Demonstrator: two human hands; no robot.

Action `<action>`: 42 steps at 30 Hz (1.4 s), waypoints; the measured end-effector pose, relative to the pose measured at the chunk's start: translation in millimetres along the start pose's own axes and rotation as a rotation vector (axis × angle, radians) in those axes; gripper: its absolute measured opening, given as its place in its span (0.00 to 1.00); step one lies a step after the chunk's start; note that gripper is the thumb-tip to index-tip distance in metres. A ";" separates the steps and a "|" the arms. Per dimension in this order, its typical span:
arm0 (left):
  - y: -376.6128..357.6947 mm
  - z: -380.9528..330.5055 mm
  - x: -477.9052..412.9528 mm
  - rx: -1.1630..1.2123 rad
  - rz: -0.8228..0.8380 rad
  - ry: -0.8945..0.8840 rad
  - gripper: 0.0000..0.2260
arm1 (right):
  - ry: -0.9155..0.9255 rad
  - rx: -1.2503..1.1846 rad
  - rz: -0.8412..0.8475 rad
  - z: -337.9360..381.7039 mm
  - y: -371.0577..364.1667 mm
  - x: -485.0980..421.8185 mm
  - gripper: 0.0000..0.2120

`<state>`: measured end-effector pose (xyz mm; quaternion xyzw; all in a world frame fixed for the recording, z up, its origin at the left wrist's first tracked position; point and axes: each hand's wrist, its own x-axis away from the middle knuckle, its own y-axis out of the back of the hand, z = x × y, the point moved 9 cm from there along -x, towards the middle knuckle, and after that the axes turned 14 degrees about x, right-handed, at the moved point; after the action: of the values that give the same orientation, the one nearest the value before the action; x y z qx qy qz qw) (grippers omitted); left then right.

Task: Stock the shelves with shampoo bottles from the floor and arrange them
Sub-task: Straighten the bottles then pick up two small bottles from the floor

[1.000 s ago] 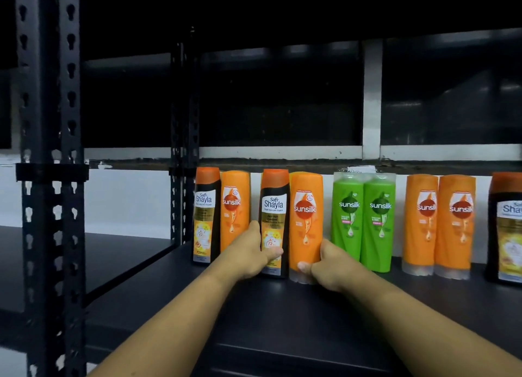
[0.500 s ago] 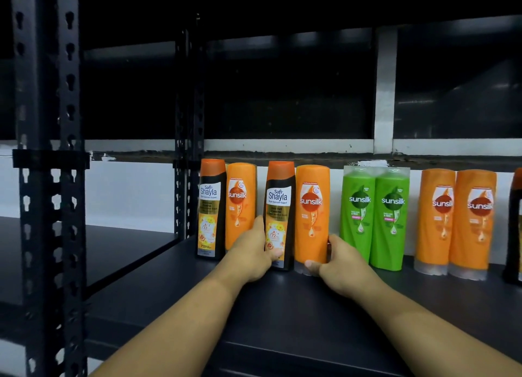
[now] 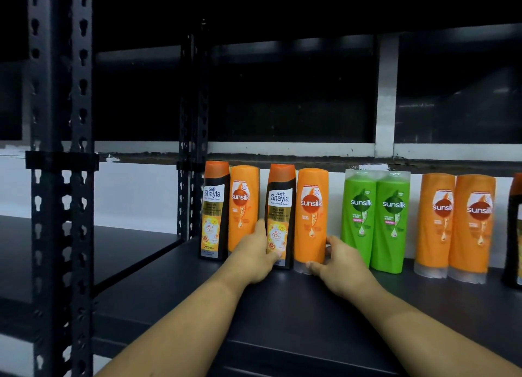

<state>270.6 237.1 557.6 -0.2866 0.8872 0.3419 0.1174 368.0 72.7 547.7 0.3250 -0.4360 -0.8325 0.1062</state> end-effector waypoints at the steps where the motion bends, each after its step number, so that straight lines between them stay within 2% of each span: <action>1: -0.2 0.8 -0.2 -0.001 0.005 0.000 0.28 | 0.000 0.001 -0.003 -0.3 -0.2 -0.4 0.28; 10: -0.3 4.3 -0.3 -0.022 0.008 0.010 0.31 | -0.006 -0.006 0.012 -3.2 -4.7 -2.9 0.28; 15: 1.0 4.4 2.0 -0.051 0.005 -0.001 0.28 | -0.018 -0.029 0.029 -6.5 -8.2 -4.1 0.29; 18: 4.6 5.0 5.5 -0.078 -0.014 0.009 0.24 | -0.057 -0.026 -0.025 -9.5 2.0 -3.1 0.30; 22: 17.7 -8.4 16.7 -0.159 -0.084 -0.006 0.15 | -0.066 -0.010 -0.132 -9.5 28.8 5.2 0.18; 25: 20.6 -16.4 30.7 -0.202 -0.053 -0.007 0.17 | 0.068 0.086 -0.002 5.9 21.0 12.9 0.07; 27: 18.6 -15.1 42.2 -0.230 0.014 0.032 0.18 | 0.179 0.209 0.121 19.7 10.3 24.0 0.05; 30: 9.8 -10.9 61.3 -0.244 0.149 0.076 0.20 | 0.284 0.328 0.224 33.3 4.5 45.2 0.08; 32: 3.5 -15.5 79.3 -0.264 0.229 0.067 0.23 | 0.304 0.381 0.308 37.6 2.6 64.7 0.14; 35: -7.2 -30.3 111.1 -0.327 0.363 0.018 0.22 | 0.343 0.423 0.420 43.4 9.0 104.1 0.21; 42: -11.8 -65.3 190.0 -0.368 0.430 -0.171 0.24 | 0.492 0.405 0.414 41.9 46.3 202.1 0.29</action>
<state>123.2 104.6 522.7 -0.0789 0.8375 0.5370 0.0627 181.7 -20.5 511.0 0.4346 -0.6096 -0.5875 0.3072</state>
